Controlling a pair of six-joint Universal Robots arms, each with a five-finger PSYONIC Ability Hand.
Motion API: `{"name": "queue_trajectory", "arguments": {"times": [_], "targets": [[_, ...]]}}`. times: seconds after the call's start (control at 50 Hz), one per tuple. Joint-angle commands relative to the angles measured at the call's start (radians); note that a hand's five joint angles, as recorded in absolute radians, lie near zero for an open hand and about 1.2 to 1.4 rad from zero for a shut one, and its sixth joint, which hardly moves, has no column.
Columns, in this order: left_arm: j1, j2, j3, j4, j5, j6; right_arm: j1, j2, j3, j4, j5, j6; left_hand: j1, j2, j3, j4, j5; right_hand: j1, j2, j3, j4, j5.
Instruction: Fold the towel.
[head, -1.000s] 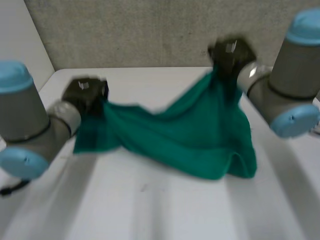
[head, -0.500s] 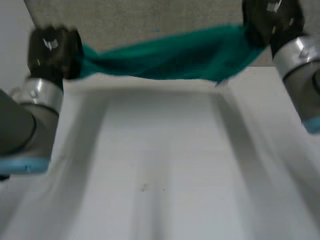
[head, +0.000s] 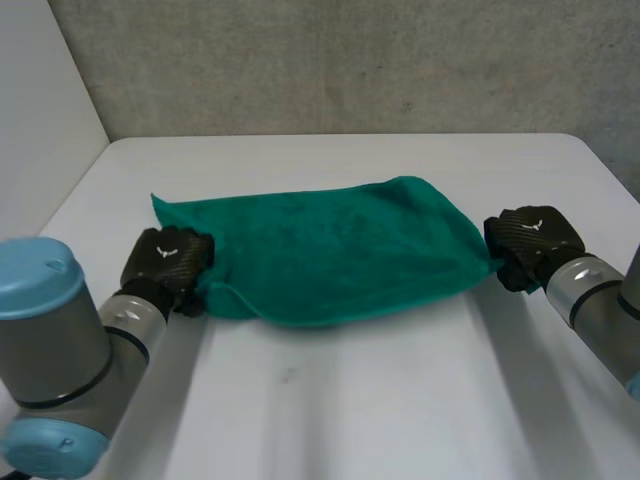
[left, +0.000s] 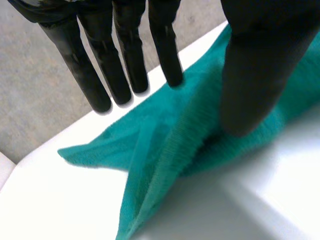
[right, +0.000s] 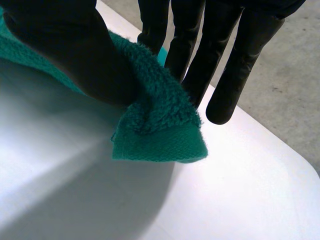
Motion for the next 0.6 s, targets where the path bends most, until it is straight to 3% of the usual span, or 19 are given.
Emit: {"name": "queue_trajectory", "arguments": {"times": [0.02, 0.1, 0.16, 0.28, 0.4, 0.48, 0.6], "targets": [[0.085, 0.097, 0.015, -0.115, 0.129, -0.001, -0.044, -0.005, 0.054, -0.064, -0.031, -0.006, -0.52, -0.536, -0.541, -0.533, -0.533, 0.413, 0.216, 0.216, 0.203, 0.229], [0.15, 0.112, 0.024, -0.153, 0.209, -0.001, -0.06, 0.0, 0.05, -0.069, -0.031, -0.009, -0.512, -0.528, -0.532, -0.525, -0.525, 0.413, 0.216, 0.216, 0.203, 0.229], [0.231, 0.114, 0.026, -0.184, 0.314, 0.0, -0.087, 0.008, 0.041, -0.071, -0.032, -0.009, -0.483, -0.499, -0.503, -0.495, -0.496, 0.413, 0.216, 0.216, 0.203, 0.229], [0.322, 0.1, 0.023, -0.208, 0.422, -0.001, -0.097, 0.026, 0.036, -0.081, -0.04, -0.012, -0.468, -0.484, -0.488, -0.48, -0.481, 0.413, 0.216, 0.216, 0.203, 0.229], [0.333, 0.077, -0.015, -0.259, 0.424, -0.004, -0.097, 0.028, 0.039, -0.081, -0.04, -0.012, -0.389, -0.405, -0.409, -0.401, -0.402, 0.413, 0.216, 0.216, 0.203, 0.229], [0.332, 0.069, -0.057, -0.215, 0.428, -0.003, -0.094, 0.028, 0.041, -0.083, -0.04, -0.012, -0.245, -0.261, -0.265, -0.258, -0.258, 0.413, 0.216, 0.216, 0.203, 0.229], [0.323, 0.017, -0.066, -0.135, 0.433, 0.005, -0.091, 0.04, 0.042, -0.083, -0.04, -0.012, -0.227, -0.243, -0.247, -0.24, -0.24, 0.413, 0.216, 0.216, 0.203, 0.229]]}}
